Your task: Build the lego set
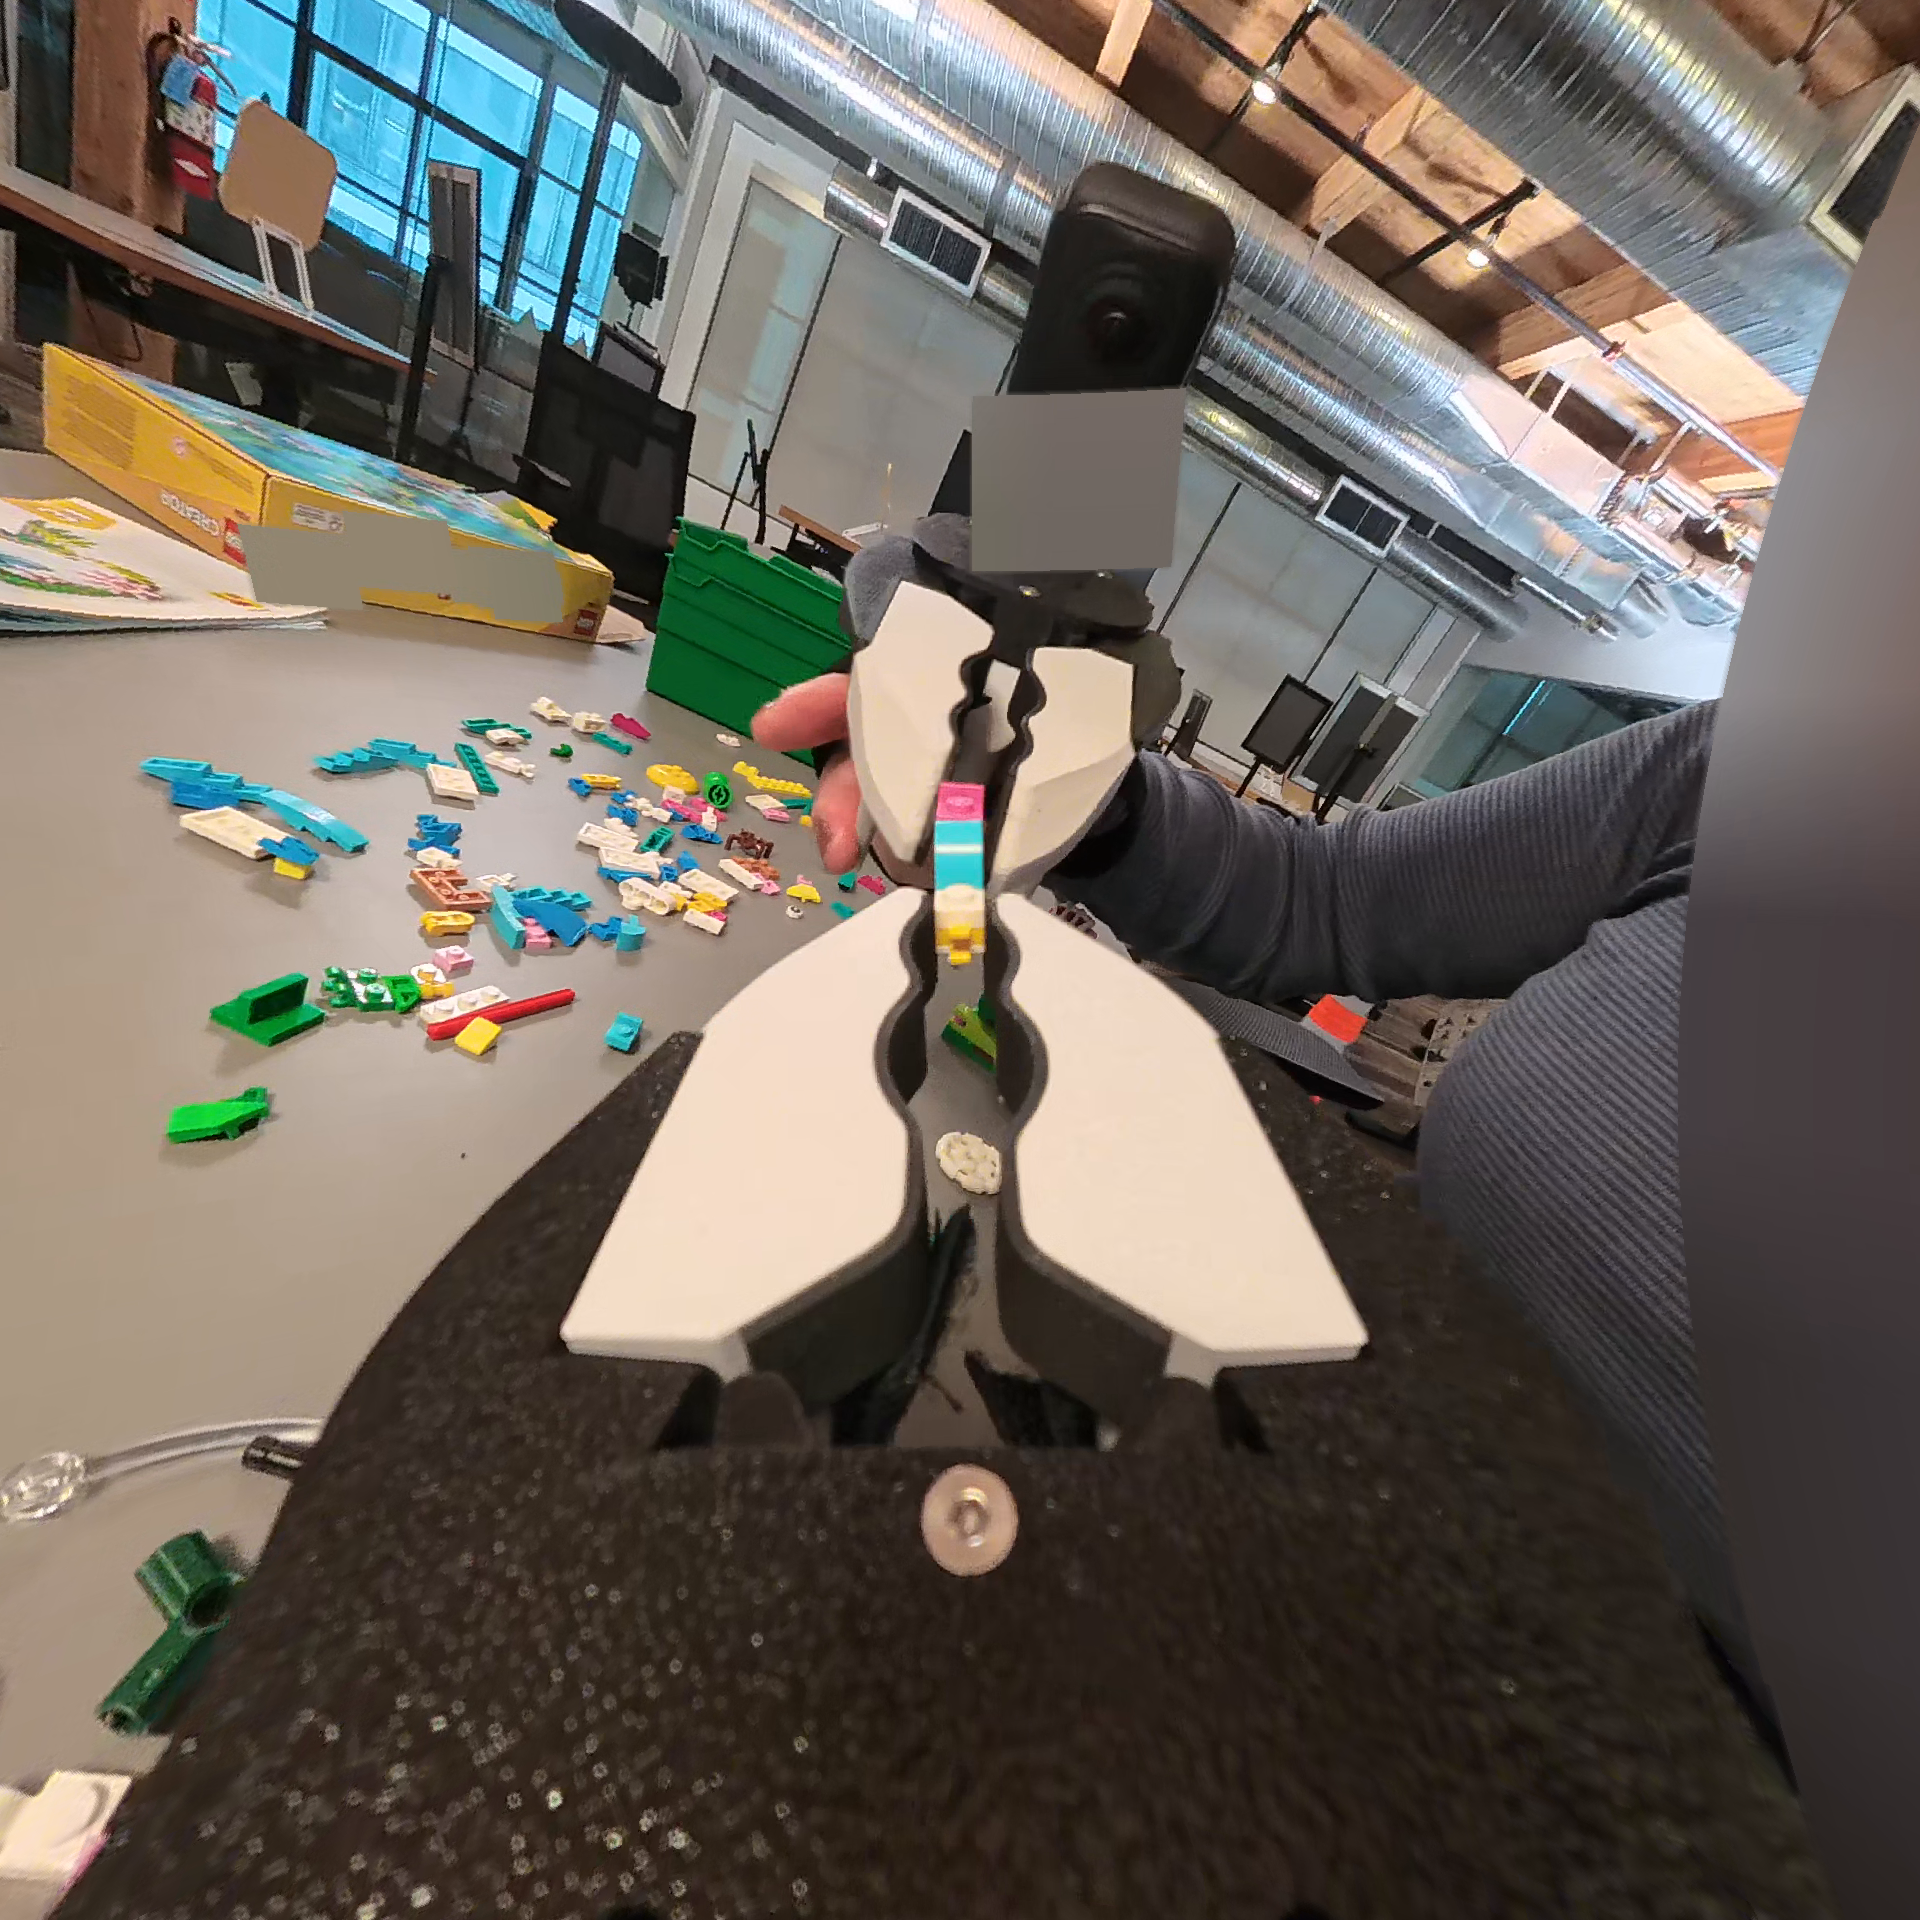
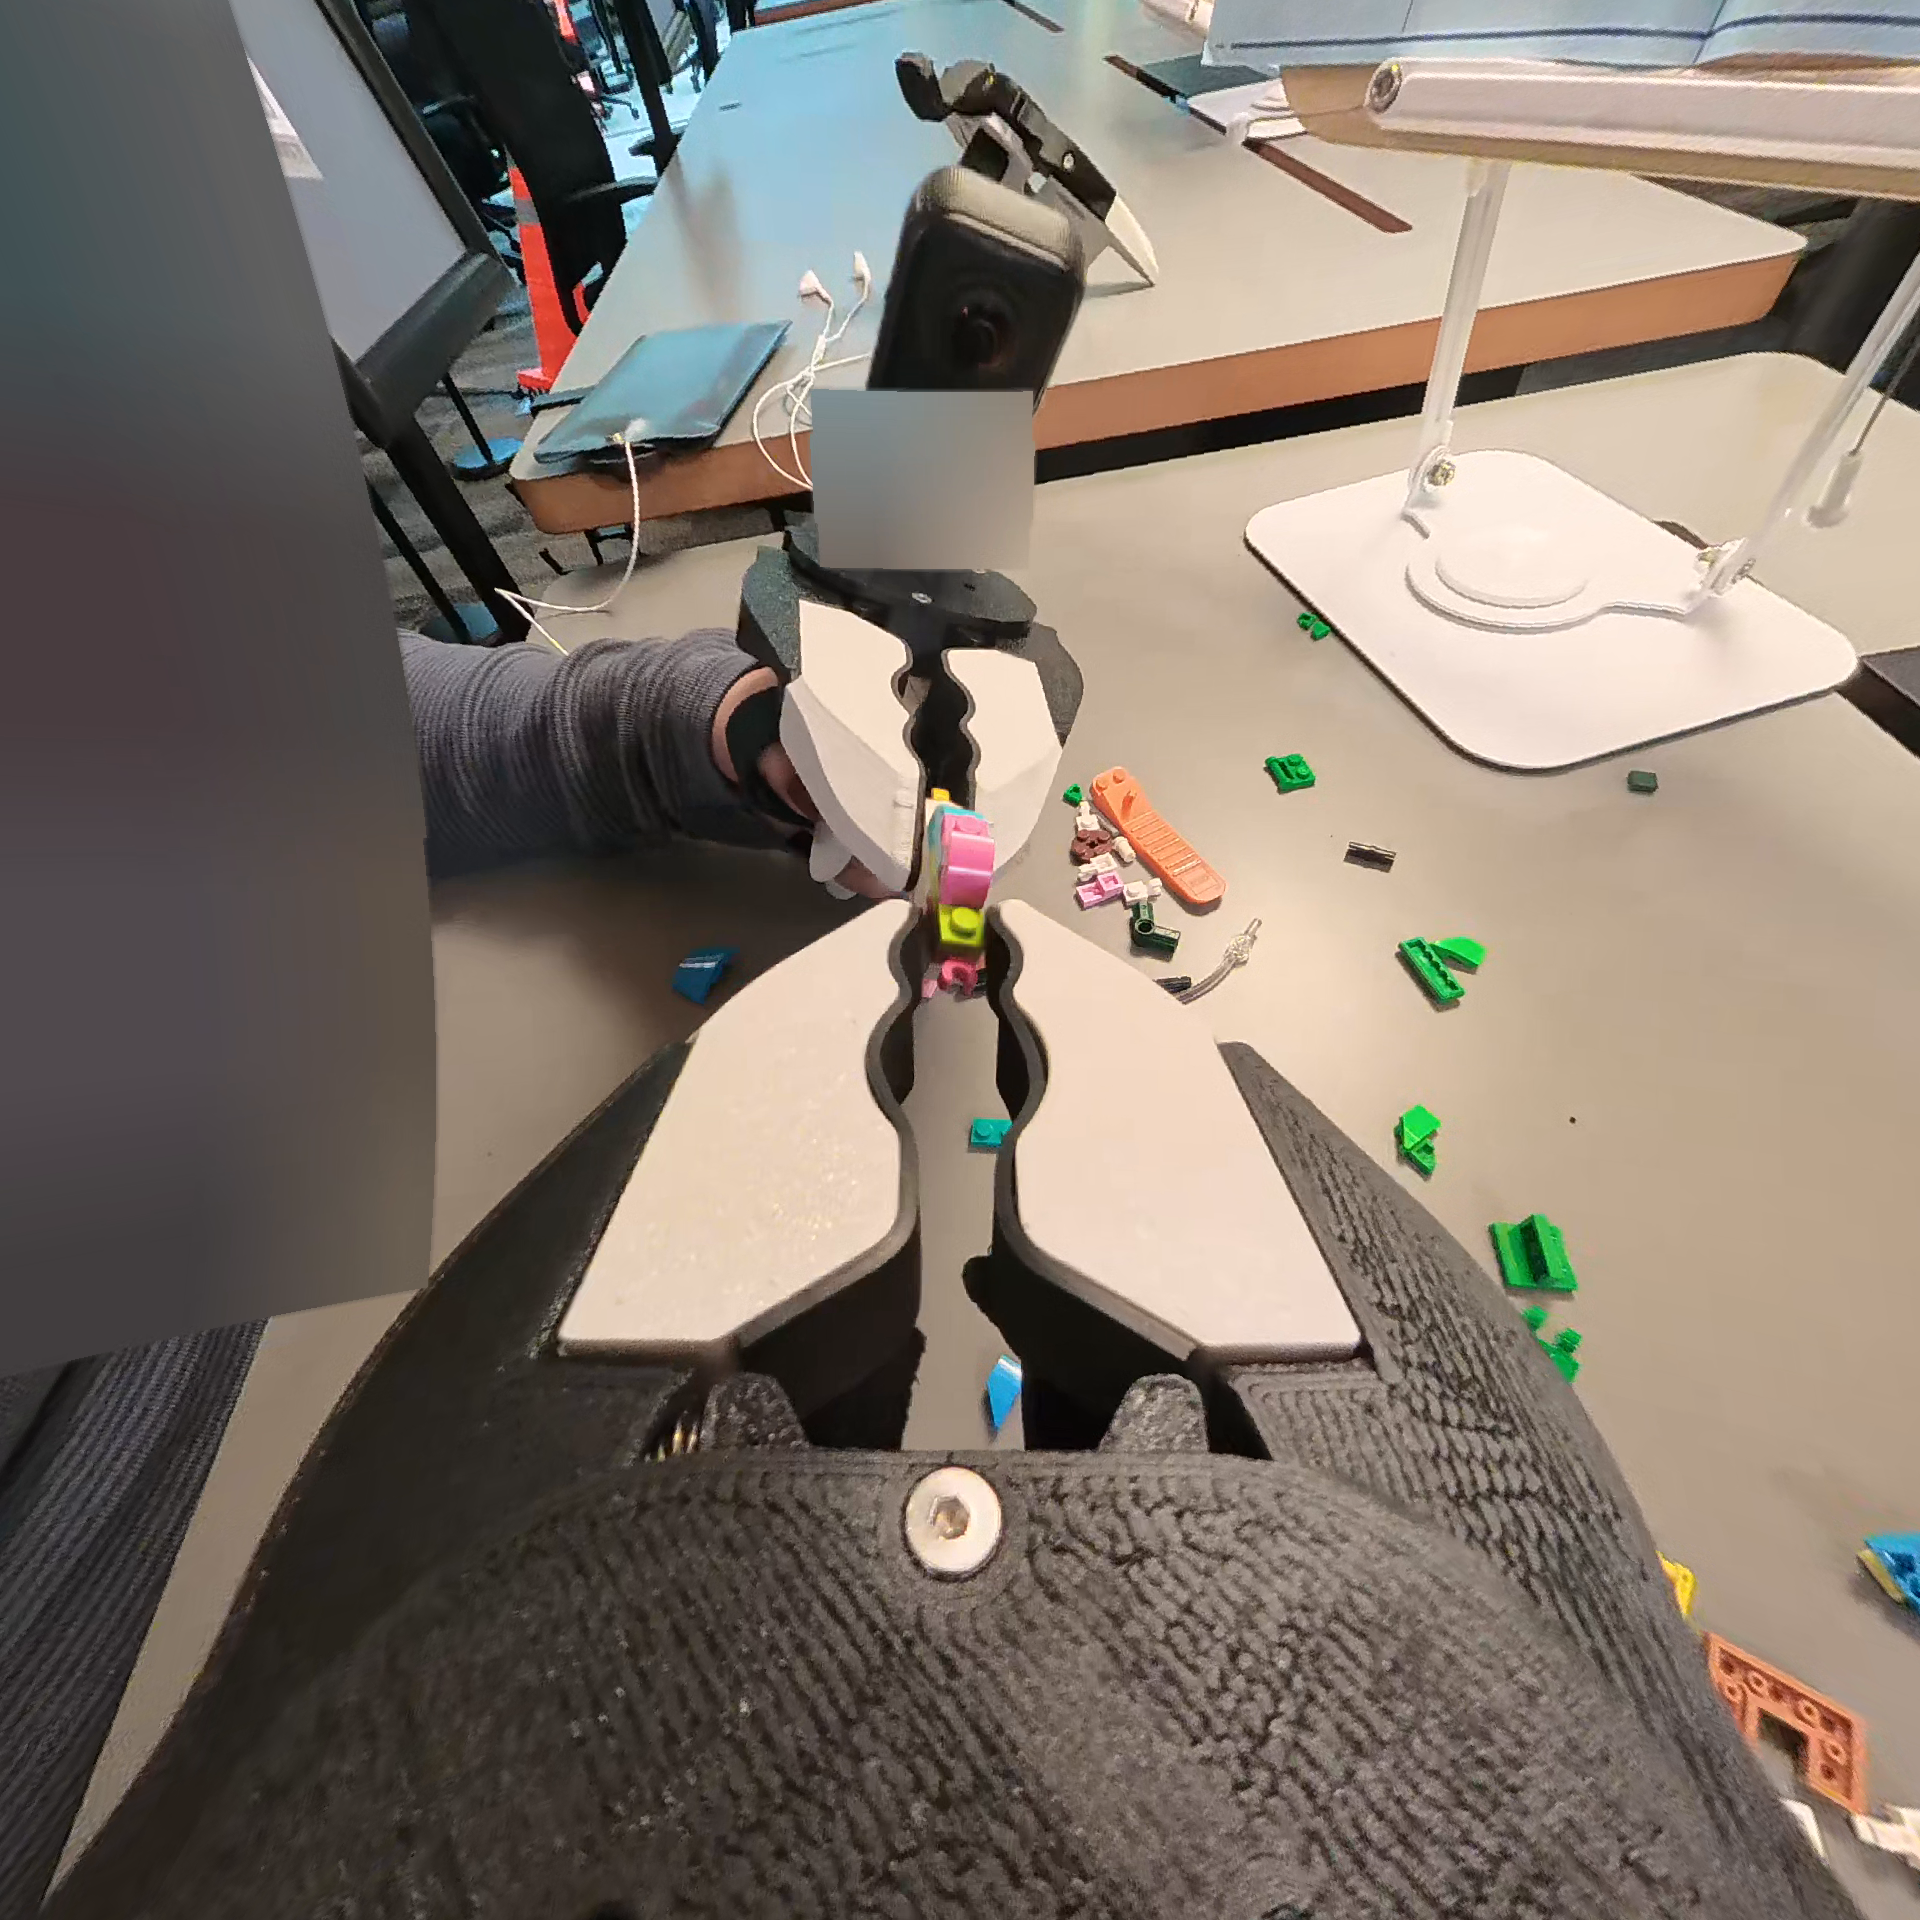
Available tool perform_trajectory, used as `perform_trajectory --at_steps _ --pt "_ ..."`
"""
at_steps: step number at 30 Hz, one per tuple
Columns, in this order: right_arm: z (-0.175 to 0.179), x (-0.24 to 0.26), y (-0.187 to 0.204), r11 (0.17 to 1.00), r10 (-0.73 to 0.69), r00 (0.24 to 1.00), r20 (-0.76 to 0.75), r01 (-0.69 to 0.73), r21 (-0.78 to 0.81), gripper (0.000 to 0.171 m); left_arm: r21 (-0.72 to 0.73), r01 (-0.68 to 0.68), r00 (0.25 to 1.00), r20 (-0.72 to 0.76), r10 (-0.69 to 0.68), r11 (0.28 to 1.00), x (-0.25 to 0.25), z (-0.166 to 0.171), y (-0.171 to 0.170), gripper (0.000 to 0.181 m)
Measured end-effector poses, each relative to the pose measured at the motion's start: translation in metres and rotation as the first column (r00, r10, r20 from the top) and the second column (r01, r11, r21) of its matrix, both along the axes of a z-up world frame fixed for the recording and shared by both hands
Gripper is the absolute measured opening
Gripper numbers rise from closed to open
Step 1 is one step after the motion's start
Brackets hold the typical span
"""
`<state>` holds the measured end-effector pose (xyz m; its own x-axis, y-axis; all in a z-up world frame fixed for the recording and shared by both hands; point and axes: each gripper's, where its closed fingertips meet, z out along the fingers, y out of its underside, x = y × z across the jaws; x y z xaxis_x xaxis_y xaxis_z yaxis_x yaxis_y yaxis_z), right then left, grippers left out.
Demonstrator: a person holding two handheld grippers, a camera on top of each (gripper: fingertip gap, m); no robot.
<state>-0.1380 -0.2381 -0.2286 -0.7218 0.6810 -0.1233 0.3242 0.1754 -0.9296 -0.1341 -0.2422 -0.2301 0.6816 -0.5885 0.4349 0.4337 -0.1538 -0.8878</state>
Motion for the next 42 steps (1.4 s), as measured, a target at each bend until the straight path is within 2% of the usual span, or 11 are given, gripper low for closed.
perform_trajectory --at_steps 18,23,33,42 --pt "0.0015 -0.0009 -0.0008 0.998 -0.016 0.998 -0.057 0.019 0.054 0.01 0.011 -0.004 1.0 -0.002 0.004 1.0 -0.0006 0.002 -0.0011 0.008" --pt "-0.0031 -0.0027 0.0008 0.994 -0.022 0.998 -0.064 0.029 0.108 0.015 -0.004 -0.009 1.0 -0.017 0.009 1.0 -0.001 -0.0013 -0.0002 0.008" --pt "-0.006 0.0022 -0.0017 0.998 0.002 1.0 -0.002 -0.002 0.06 0.01 -0.001 0.003 1.0 -0.02 -0.003 1.0 0.0019 -0.0014 -0.0001 0.008" --pt "-0.0074 0.0012 0.0 0.998 -0.01 1.0 -0.009 0.011 0.06 0.012 -0.005 0.003 1.0 -0.006 -0.003 1.0 0.0016 -0.0023 0.001 0.008"
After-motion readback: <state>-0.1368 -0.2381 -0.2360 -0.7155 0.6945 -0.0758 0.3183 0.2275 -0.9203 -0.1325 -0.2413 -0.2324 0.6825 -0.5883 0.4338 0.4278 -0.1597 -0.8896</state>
